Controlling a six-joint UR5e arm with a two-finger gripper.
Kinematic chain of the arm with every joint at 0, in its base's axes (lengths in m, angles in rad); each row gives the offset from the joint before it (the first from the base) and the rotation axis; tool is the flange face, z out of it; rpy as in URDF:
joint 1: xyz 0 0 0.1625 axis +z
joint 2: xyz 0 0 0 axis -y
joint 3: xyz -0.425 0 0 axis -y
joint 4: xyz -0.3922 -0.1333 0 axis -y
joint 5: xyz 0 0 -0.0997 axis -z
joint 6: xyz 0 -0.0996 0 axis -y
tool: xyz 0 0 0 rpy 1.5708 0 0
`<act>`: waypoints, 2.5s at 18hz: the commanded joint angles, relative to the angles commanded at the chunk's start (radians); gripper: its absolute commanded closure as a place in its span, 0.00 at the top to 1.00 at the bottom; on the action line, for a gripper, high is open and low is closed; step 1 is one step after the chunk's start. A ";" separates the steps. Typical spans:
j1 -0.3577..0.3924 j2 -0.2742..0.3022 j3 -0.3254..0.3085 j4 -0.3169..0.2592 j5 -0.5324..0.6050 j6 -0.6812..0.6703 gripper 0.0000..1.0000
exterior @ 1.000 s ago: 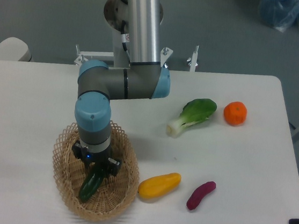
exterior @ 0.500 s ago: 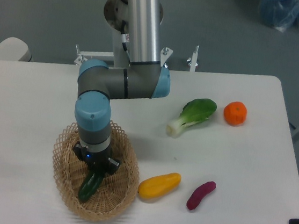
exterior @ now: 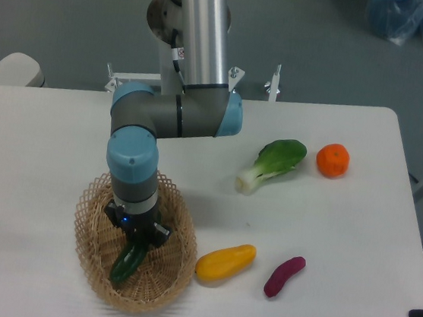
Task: Pick up the cucumber from the basket
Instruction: 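Close the gripper around the green cucumber, then lift the cucumber out of the basket and carry it toward the bok choy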
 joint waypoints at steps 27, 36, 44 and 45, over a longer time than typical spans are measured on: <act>0.469 0.166 0.138 -0.143 -0.109 0.796 0.41; 0.463 0.164 0.141 -0.144 -0.101 0.796 0.41; 0.462 0.164 0.144 -0.150 -0.101 0.796 0.41; 0.460 0.164 0.143 -0.150 -0.101 0.795 0.41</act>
